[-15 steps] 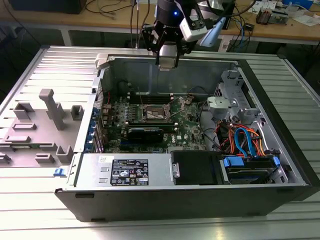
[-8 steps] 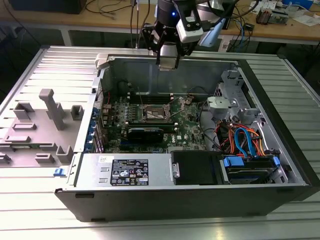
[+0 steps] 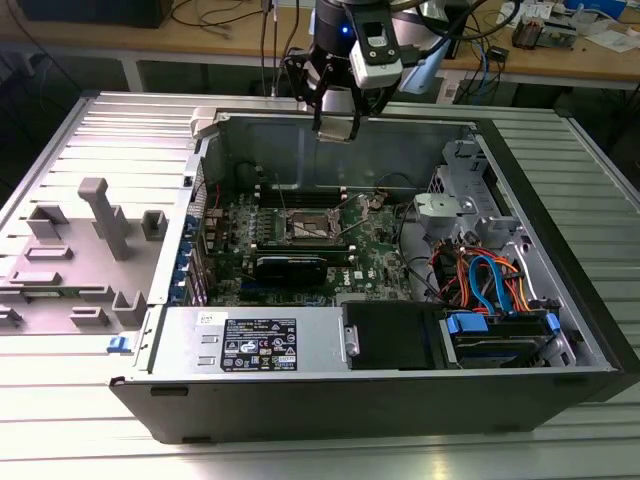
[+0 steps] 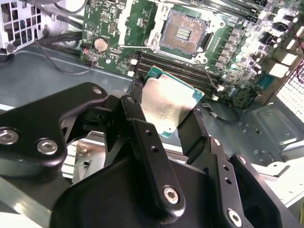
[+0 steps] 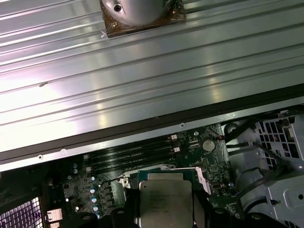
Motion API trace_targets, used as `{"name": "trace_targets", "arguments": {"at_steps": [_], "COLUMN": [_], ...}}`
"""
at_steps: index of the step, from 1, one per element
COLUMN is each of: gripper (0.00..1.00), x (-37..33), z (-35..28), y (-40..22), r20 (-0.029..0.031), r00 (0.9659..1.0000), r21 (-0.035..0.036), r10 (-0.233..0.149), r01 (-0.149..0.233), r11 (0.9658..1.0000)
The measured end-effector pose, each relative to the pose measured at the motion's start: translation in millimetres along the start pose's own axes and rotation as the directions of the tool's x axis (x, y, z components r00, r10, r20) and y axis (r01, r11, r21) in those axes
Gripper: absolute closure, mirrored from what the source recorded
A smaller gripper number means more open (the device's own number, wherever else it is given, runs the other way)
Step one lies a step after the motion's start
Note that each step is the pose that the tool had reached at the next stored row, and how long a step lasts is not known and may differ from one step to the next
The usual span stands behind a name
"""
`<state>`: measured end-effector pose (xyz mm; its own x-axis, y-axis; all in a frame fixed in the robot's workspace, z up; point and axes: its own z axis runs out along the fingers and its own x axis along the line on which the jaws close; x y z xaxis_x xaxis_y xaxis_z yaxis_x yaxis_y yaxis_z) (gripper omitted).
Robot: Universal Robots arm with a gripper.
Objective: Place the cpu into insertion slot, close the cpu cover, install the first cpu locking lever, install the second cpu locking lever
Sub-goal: 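Place the cpu into insertion slot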
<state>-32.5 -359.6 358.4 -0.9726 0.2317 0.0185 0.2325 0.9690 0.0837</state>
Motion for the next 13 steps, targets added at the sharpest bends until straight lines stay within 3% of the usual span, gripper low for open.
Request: {"name": "trace_targets", "arguments": {"at_steps": [13], "gripper": [0.46], "x": [-0.2], "z": [-0.1], "y": [-0.8], "r20": [0.0004], "r00": [1.0000], "r21": [0.0001], "r10": [0.005], "r01": [-0.005], "r11": [1.0000]}}
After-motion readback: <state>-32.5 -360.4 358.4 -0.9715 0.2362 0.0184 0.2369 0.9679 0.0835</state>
